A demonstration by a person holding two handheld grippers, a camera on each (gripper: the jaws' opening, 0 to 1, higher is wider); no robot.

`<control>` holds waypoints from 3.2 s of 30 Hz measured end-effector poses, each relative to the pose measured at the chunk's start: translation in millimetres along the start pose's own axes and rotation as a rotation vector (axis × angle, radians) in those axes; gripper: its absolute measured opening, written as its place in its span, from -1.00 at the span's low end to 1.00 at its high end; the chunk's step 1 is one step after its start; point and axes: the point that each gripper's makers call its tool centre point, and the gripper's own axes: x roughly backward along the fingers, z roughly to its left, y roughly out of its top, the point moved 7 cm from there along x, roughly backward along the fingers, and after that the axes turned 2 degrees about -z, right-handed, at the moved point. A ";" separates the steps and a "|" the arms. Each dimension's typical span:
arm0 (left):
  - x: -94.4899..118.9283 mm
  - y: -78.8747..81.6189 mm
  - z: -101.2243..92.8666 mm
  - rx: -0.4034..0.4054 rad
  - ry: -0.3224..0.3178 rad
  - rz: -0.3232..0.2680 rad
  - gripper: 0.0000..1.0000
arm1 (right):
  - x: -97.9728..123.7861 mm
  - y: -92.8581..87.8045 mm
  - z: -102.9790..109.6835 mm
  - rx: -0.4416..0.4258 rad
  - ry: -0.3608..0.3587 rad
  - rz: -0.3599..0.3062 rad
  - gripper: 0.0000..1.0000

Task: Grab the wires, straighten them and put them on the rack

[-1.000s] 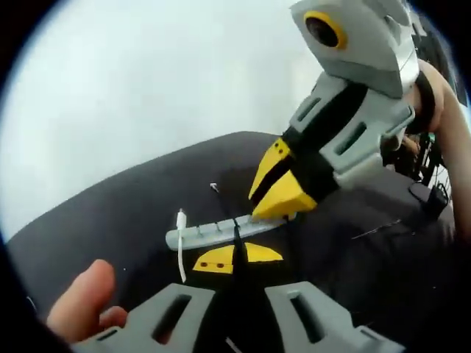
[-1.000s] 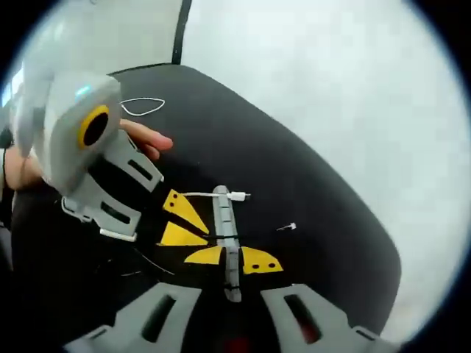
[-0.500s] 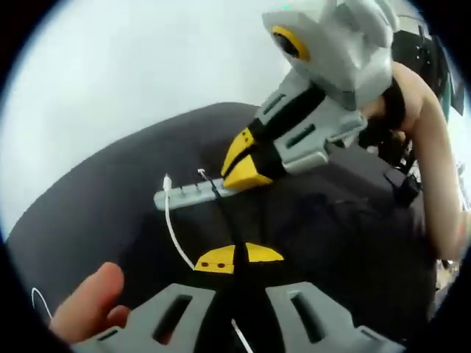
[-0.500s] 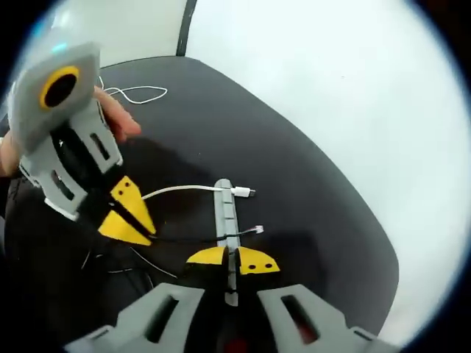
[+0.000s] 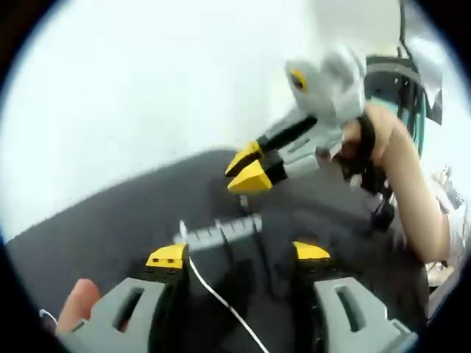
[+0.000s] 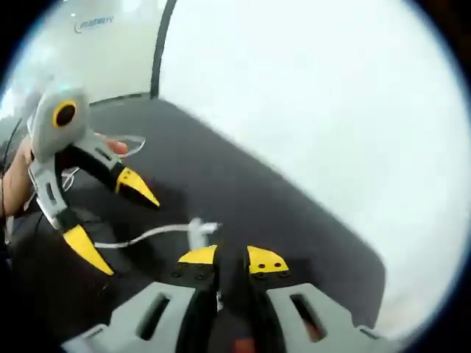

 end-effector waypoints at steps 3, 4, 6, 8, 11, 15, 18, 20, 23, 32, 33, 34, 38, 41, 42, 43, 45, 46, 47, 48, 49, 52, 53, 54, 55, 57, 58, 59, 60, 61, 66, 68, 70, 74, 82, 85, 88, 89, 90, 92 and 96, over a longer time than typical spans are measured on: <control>23.0 41.7 13.9 -0.092 0.101 -0.255 0.21 | 4.7 29.8 -14.4 0.063 -0.050 -0.143 -0.64; 33.8 55.9 16.4 -0.071 0.125 -0.360 0.27 | 11.5 37.3 -11.0 0.051 -0.062 -0.193 -0.65; 63.4 88.1 21.2 -0.009 0.144 -0.617 0.35 | 22.4 54.9 -7.0 0.034 -0.064 -0.313 -0.64; 88.7 106.1 25.0 -0.007 0.184 -0.770 0.46 | 30.2 88.6 -17.8 -0.014 -0.046 -0.509 -0.61; 129.4 130.0 37.3 -0.140 0.338 -0.966 0.76 | 53.9 117.0 -10.9 -0.098 -0.022 -0.773 -0.50; 148.2 145.2 34.8 -0.201 0.407 -1.015 0.92 | 76.3 140.4 -1.6 -0.144 0.028 -0.999 -0.38; 151.4 141.9 34.9 -0.221 0.440 -0.989 0.92 | 85.4 148.4 12.6 -0.161 0.081 -1.085 -0.23; 149.7 141.0 41.7 -0.295 0.564 -0.916 0.92 | 85.9 154.3 9.7 -0.173 0.120 -1.116 -0.01; 149.1 137.0 48.0 -0.206 0.564 -0.931 0.92 | 90.3 154.7 22.8 -0.216 0.178 -1.134 0.16; 161.1 130.1 55.5 0.076 0.533 -0.969 0.92 | 115.3 144.5 38.4 -0.270 0.111 -1.134 0.85; 160.2 129.7 56.0 0.045 0.555 -0.925 0.92 | 115.9 140.0 37.7 -0.302 0.102 -1.156 0.85; 158.1 131.1 55.5 0.027 0.551 -0.901 0.92 | 113.2 130.7 39.9 -0.412 0.124 -1.129 0.83; 153.6 125.3 43.8 -0.009 0.564 -0.866 0.92 | 117.5 105.5 56.1 -0.431 0.072 -0.968 0.42; 143.8 121.2 38.3 -0.020 0.476 -0.815 0.81 | 150.7 75.3 76.7 -0.308 -0.086 -0.948 0.53; 141.2 119.3 37.6 -0.009 0.470 -0.798 0.82 | 159.7 53.0 83.3 -0.305 -0.127 -0.941 0.50; 135.6 118.7 42.5 0.006 0.452 -0.784 0.82 | 163.9 32.4 92.5 -0.331 -0.146 -0.920 0.44; 129.1 114.1 34.4 0.034 0.389 -0.769 0.81 | 168.1 -4.2 109.4 -0.383 -0.137 -0.905 0.25; 123.6 111.0 31.7 0.047 0.375 -0.739 0.82 | 168.8 -19.8 117.0 -0.396 -0.134 -0.905 0.18; 118.6 108.7 28.4 0.050 0.358 -0.717 0.81 | 167.9 -30.4 120.4 -0.428 -0.145 -0.898 0.15; 111.8 109.1 26.7 0.051 0.328 -0.713 0.80 | 165.1 -45.0 125.7 -0.476 -0.148 -0.851 0.15; 109.4 109.1 24.0 0.057 0.308 -0.719 0.75 | 163.4 -55.5 136.1 -0.481 -0.114 -0.813 0.15; 109.2 110.3 18.4 0.049 0.296 -0.726 0.53 | 154.6 -86.0 160.4 -0.346 -0.116 -0.713 0.16; 109.5 112.0 16.1 0.034 0.293 -0.732 0.51 | 154.9 -81.9 163.3 -0.380 -0.099 -0.657 0.17; 111.0 114.7 12.9 0.023 0.283 -0.746 0.51 | 160.5 -69.6 164.7 -0.397 -0.091 -0.772 0.20; 112.2 117.3 10.5 0.022 0.266 -0.765 0.50 | 164.9 -60.6 164.3 -0.340 -0.081 -0.879 0.15; 117.1 125.0 8.3 0.044 0.237 -0.799 0.26 | 156.9 -64.9 165.2 -0.303 -0.070 -0.808 0.12; 125.4 130.1 6.9 0.024 0.250 -0.845 0.04 | 151.8 -70.7 163.8 -0.346 -0.069 -0.753 0.11; 131.4 132.8 5.6 -0.025 0.268 -0.852 -0.20 | 148.4 -74.2 162.3 -0.389 -0.059 -0.729 0.11; 137.3 133.2 1.4 -0.049 0.267 -0.846 -0.28 | 147.9 -76.4 161.9 -0.430 -0.042 -0.713 0.12; 146.0 131.3 -4.8 -0.043 0.243 -0.872 -0.30 | 148.5 -77.3 154.8 -0.454 -0.036 -0.730 0.12; 210.0 107.8 -45.2 -0.171 0.208 -0.903 -0.38 | 154.1 -77.7 148.9 -0.483 -0.056 -0.772 0.10; 237.8 87.0 -59.2 -0.244 0.241 -0.839 -0.42 | 152.9 -82.4 147.7 -0.494 -0.067 -0.754 0.10; 271.9 62.7 -76.8 -0.296 0.229 -0.817 -0.46 | 157.2 -82.7 147.8 -0.498 -0.046 -0.774 0.10; 332.7 49.3 -84.8 -0.307 0.418 -0.840 -0.26 | 157.4 -81.4 150.5 -0.519 -0.036 -0.777 0.10; 370.8 28.2 -87.6 -0.147 0.449 -0.889 -0.27 | 165.8 -81.5 146.4 -0.509 -0.051 -0.833 0.49; 341.8 3.2 -95.8 -0.173 0.335 -0.797 -0.46 | 163.9 -79.7 150.5 -0.491 -0.039 -0.829 0.50; 308.6 -18.9 -102.8 -0.198 0.254 -0.700 -0.30 | 162.0 -76.8 157.3 -0.447 -0.025 -0.812 0.49; 296.7 -27.9 -103.1 -0.209 0.244 -0.670 -0.28 | 161.2 -77.0 157.2 -0.442 -0.020 -0.808 0.48; 288.9 -36.0 -98.2 -0.233 0.260 -0.630 -0.28 | 160.9 -77.0 158.5 -0.429 -0.016 -0.804 0.47; 279.1 -48.2 -96.0 -0.322 0.263 -0.564 -0.27 | 160.4 -76.8 159.7 -0.416 -0.011 -0.800 0.46; 265.1 -75.8 -87.6 -0.299 0.243 -0.479 -0.09 | 157.6 -74.9 166.1 -0.392 0.026 -0.781 0.44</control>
